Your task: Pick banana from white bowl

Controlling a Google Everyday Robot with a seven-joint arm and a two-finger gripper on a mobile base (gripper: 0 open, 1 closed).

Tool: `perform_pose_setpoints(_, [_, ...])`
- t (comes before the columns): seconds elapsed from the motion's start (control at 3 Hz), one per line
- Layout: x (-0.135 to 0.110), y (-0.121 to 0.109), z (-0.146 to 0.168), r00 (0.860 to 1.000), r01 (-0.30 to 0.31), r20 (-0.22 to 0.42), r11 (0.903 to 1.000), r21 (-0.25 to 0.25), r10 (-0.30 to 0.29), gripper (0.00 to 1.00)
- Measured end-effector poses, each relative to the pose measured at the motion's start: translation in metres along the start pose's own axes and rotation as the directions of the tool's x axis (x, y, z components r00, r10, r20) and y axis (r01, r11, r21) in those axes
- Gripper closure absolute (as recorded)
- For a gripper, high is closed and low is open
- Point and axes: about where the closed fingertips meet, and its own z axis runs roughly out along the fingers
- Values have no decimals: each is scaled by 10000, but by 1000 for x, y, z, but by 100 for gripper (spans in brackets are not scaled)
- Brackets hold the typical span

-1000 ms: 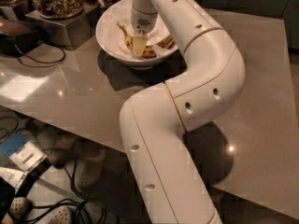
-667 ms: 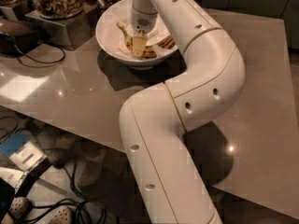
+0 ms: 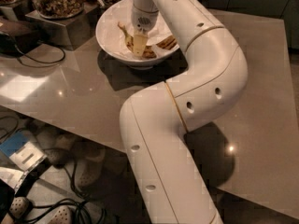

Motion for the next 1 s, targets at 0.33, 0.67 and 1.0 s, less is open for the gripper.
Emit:
perform_pose_setpoints(0.33, [2, -1, -21, 10000, 16, -22, 9994, 351, -15, 100])
perform_pose_setpoints(0.67, [1, -1, -47, 9994, 335, 48, 9960, 825, -340, 100])
perform_pose_setpoints(1.0, [2, -2, -48, 9994, 317, 91, 9956, 884, -326, 100])
